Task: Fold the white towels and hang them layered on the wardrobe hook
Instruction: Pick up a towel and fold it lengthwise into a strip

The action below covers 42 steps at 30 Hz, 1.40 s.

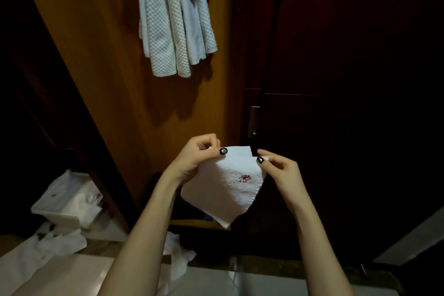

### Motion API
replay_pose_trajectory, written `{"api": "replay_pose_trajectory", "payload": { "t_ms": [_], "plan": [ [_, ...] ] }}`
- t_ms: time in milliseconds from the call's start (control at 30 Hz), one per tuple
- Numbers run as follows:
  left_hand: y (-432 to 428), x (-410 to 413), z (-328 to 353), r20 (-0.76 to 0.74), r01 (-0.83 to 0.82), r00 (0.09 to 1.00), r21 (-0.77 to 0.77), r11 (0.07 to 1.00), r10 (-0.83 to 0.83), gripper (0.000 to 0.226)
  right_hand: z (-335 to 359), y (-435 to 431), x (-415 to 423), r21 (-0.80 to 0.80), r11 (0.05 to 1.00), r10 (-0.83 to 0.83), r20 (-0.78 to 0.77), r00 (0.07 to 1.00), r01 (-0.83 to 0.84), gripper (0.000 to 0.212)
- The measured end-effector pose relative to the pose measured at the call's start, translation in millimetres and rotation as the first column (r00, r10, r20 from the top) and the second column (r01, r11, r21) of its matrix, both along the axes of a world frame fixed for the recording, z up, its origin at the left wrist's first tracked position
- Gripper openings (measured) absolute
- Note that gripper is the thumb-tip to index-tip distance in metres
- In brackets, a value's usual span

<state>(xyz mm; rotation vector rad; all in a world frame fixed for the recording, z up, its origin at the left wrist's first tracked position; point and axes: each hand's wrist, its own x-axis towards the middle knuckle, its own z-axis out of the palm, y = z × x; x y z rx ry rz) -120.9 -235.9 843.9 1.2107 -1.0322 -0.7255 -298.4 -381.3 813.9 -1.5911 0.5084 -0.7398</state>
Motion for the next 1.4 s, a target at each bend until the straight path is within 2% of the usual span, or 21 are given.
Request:
{"api": "replay_pose_trajectory", "payload": {
  "t_ms": [100,167,300,567,700,833,967,1067,1233,1400],
  "plan": [
    [-2,-11,6,-0.082,0.032,0.996,-0.041,0.999,-0.035,0.028,-3,2,-10,0.059,0.992,0.109,0.022,0.994,-0.110,0.026],
    [-5,-19,11,-0.090,0.056,0.994,-0.032,0.998,-0.059,0.028,-3,1,-19,0.073,0.990,0.118,0.024,0.993,-0.119,0.020],
    [-7,-33,15,-0.071,0.093,0.993,0.000,0.996,-0.093,0.029,8,-1,-34,0.215,0.966,0.119,0.128,0.985,-0.145,0.019],
    [16,-39,1,0.047,-0.105,0.994,0.056,0.993,0.102,0.019,33,1,-58,0.152,0.974,0.150,0.124,0.981,-0.168,0.013],
    [18,-48,-9,0.034,-0.108,0.994,0.136,0.985,0.105,0.019,33,0,-64,0.013,0.996,0.089,0.110,0.990,-0.091,0.022],
    [13,-59,-9,0.155,-0.253,0.958,0.068,0.965,0.240,0.024,33,2,-74,-0.048,0.994,0.102,0.117,0.988,-0.097,0.016],
    [12,-68,-6,0.164,-0.307,0.941,0.038,0.951,0.297,0.020,39,3,-83,-0.079,0.988,0.145,0.129,0.981,-0.136,0.016],
    [14,-74,-3,0.165,-0.329,0.933,0.035,0.944,0.320,0.019,42,3,-87,-0.072,0.994,0.087,0.117,0.989,-0.079,0.020],
    [17,-87,5,0.261,-0.381,0.889,-0.035,0.924,0.376,0.020,40,9,-92,-0.099,0.995,0.005,0.107,0.994,0.006,0.018],
    [23,-95,1,0.208,-0.431,0.876,-0.066,0.900,0.435,0.022,39,10,-100,-0.043,0.995,0.098,0.088,0.991,-0.095,0.016]
  ]
}}
